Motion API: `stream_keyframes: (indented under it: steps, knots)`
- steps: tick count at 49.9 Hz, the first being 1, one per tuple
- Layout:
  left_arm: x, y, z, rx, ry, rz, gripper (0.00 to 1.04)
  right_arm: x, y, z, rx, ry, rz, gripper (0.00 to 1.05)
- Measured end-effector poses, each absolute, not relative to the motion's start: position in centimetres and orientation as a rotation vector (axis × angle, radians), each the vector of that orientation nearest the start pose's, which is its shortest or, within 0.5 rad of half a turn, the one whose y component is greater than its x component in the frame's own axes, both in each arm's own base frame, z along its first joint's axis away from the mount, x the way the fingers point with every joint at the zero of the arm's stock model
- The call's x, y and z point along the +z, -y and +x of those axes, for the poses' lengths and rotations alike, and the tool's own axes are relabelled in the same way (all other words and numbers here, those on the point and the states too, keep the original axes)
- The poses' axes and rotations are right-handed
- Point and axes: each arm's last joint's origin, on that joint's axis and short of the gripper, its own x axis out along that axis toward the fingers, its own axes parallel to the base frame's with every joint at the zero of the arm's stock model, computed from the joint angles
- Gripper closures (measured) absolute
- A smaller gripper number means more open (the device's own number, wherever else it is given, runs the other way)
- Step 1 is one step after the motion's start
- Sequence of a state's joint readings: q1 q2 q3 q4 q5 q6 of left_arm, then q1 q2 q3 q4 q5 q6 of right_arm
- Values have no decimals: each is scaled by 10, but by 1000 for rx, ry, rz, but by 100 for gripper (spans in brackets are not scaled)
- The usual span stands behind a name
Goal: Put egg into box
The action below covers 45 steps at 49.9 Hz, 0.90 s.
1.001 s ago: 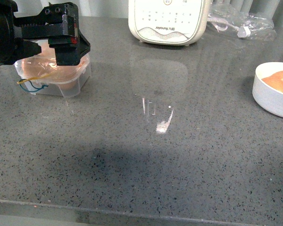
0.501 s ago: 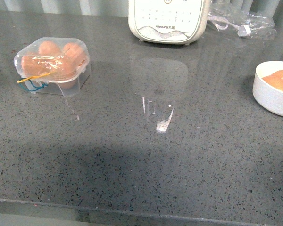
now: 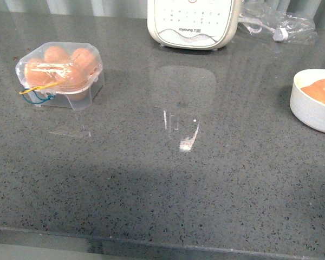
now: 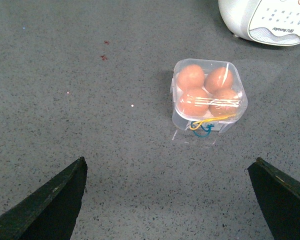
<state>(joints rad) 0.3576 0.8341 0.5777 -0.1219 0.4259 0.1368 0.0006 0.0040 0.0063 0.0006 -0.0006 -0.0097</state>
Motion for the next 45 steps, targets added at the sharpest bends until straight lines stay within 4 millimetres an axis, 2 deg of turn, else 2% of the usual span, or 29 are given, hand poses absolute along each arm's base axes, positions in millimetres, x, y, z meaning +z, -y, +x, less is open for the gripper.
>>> stream_keyframes:
  steps: [3,8,16,26,45]
  knots:
    - [251,-51,167,-8,-165,16,22,165,0,98,1,3,-10,7]
    - [237,-43,155,13,-24,29,38,165,0,98,1,3,-10,7]
    - [221,-31,146,11,-1,15,61,165,0,98,1,3,-10,7]
    - [202,-19,135,11,-2,1,102,165,0,98,1,3,-10,7]
    - [184,-1,121,2,-1,-2,101,165,0,98,2,3,-10,7]
